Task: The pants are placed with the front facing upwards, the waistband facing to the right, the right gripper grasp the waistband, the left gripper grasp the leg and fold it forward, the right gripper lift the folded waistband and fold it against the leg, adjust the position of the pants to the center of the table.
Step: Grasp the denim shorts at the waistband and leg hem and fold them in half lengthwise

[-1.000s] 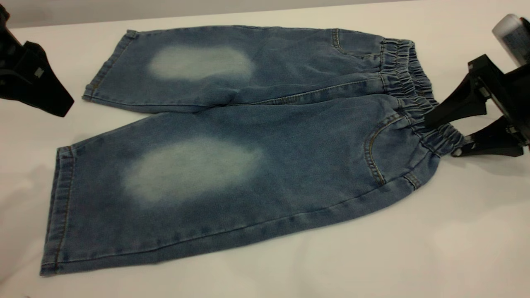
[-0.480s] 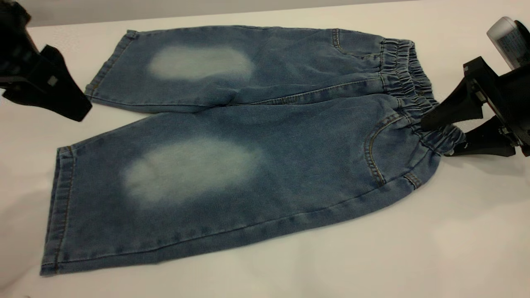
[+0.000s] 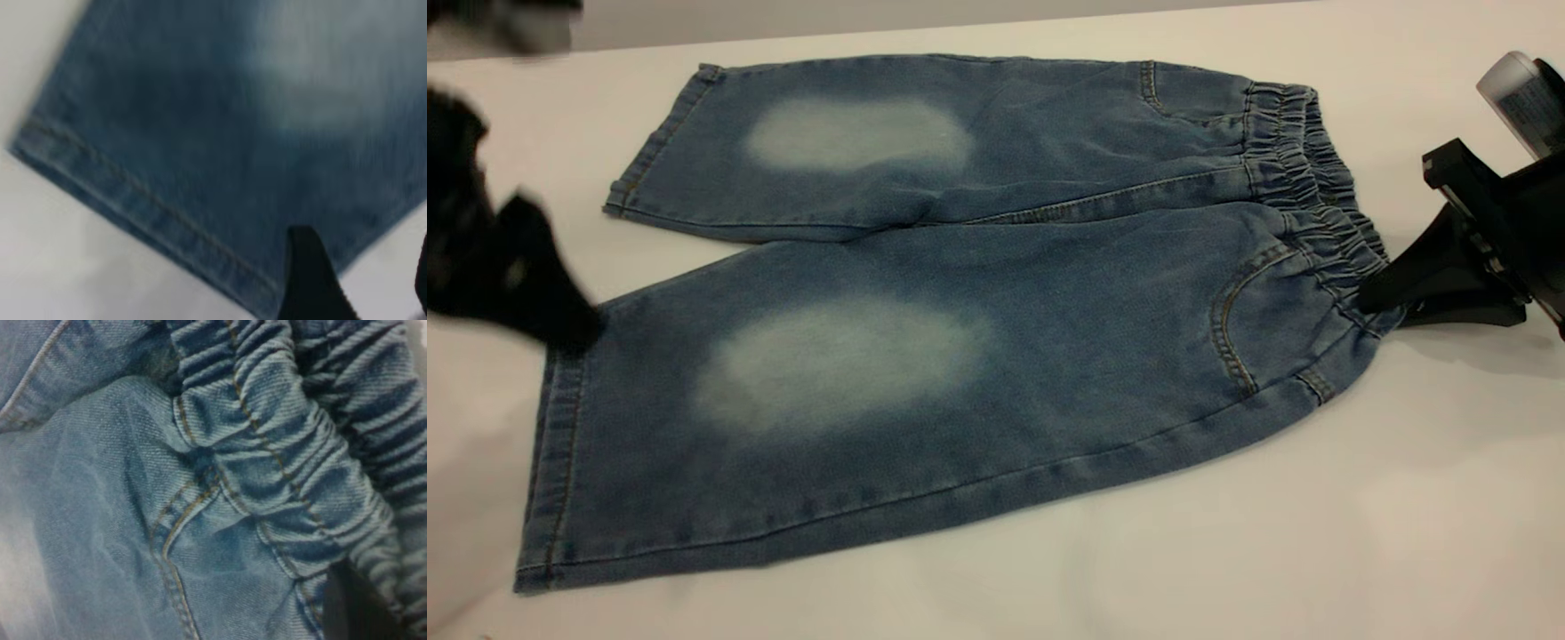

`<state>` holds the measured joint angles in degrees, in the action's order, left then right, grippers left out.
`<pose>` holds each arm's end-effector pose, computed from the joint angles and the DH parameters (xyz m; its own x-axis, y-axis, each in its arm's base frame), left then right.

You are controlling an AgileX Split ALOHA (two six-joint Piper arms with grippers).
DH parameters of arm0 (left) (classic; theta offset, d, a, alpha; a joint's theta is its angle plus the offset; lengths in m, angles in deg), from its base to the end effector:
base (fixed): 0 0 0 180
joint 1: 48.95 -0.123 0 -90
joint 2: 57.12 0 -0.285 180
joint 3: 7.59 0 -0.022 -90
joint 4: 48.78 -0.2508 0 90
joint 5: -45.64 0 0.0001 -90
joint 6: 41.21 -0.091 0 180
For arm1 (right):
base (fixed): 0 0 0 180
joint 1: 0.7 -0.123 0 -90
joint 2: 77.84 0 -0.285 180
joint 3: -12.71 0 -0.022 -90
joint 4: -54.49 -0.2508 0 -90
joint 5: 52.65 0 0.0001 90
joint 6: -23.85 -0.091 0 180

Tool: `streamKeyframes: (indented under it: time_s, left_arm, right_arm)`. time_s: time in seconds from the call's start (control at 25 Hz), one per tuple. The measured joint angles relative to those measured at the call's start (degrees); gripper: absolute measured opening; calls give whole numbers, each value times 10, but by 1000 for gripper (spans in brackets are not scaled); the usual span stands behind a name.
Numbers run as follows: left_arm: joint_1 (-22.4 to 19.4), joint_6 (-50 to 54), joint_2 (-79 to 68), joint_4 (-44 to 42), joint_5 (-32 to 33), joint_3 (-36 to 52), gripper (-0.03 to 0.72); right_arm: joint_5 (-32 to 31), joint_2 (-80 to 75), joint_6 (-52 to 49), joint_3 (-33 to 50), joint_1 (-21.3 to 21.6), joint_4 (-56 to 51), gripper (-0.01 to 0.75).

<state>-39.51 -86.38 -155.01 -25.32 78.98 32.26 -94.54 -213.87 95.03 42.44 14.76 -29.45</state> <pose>0.2346 -0.0592 0.1473 -0.7894 0.5531 -0.2664 0.5952 0.7958 -0.1117 0.3039 -0.0213 0.0160 -0.9170 0.3977 -0.0290 0.2762 0.6859 0.6732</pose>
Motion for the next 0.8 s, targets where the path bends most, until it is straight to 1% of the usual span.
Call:
streamKeyframes:
  time_s: [0.24, 0.4, 0.6, 0.68, 0.8]
  left_arm:
    - [28, 16, 0, -48, 1, 71, 362]
    - [27, 85, 0, -101, -38, 100, 362]
    - [27, 147, -2, -165, -71, 103, 362]
    - [27, 158, -10, -175, -94, 110, 362]
    - [27, 158, -34, -166, -114, 112, 362]
  right_arm:
    - [-8, 0, 1, 0, 0, -8, 34]
    - [-15, 0, 1, 0, 0, -11, 34]
    - [-29, 0, 11, 0, 0, -19, 34]
    - [-30, 0, 11, 0, 0, -21, 34]
    - [-32, 1, 11, 0, 0, -21, 34]
